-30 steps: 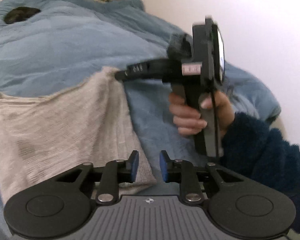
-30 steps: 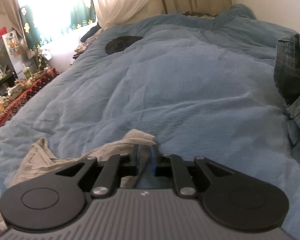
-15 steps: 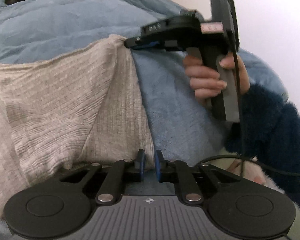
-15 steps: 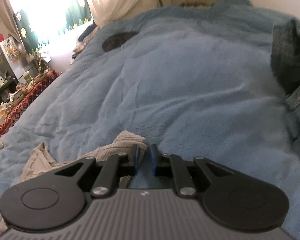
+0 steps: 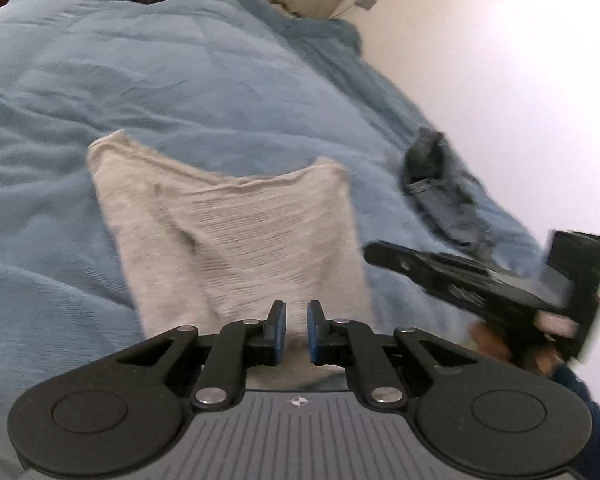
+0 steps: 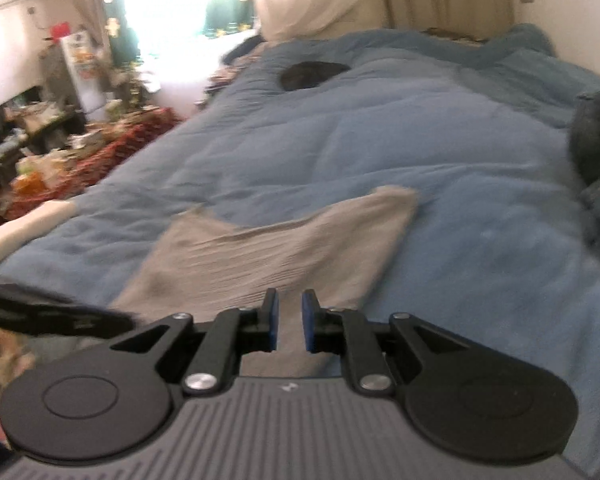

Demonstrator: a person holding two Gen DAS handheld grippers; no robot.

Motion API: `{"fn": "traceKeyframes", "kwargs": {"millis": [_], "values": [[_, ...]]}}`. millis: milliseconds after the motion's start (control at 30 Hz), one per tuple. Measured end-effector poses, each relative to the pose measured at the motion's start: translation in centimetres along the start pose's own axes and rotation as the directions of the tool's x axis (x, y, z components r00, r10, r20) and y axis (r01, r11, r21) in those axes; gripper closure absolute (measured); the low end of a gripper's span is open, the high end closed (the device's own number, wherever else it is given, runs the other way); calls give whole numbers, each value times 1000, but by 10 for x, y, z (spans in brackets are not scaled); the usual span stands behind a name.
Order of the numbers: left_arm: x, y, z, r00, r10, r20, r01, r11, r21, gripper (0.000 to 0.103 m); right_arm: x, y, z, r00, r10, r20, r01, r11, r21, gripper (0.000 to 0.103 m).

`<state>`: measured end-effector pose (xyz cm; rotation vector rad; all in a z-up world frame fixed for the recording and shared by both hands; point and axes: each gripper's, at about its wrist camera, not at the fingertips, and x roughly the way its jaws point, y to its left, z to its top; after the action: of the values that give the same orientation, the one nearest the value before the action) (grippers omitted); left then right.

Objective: Fold clothes

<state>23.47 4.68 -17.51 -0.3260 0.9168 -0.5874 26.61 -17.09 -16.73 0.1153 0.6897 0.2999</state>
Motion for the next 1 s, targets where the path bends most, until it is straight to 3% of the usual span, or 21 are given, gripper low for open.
{"fn": "traceKeyframes", "kwargs": {"millis": [133,200,400,600,767,1000], "values": [[6,9,-16,998,41,-51,-41,999,8,94,7,22,-24,996,80,-49,-80,997,1,90],[9,15,-20,997,50,-56,-50,999,-7,98,12,25,-39,992,84,-91,-85,996,0,90],[9,14,-20,997,54,-56,-56,998,-29,100,4,36,-48,992,90,-94,-95,994,-51,90],[-4,2,-24,998,-40,-44,38,998,-56,97,-4,47,-56,991,95,-97,-105,989,-101,90],[16,-2,-43,994,46,-99,-47,999,-6,98,-6,54,-73,991,68,-119,-85,985,-148,93],[0,-6,-51,996,31,-88,-33,999,-25,98,-33,47,-73,985,109,-137,-124,986,-108,93]]}}
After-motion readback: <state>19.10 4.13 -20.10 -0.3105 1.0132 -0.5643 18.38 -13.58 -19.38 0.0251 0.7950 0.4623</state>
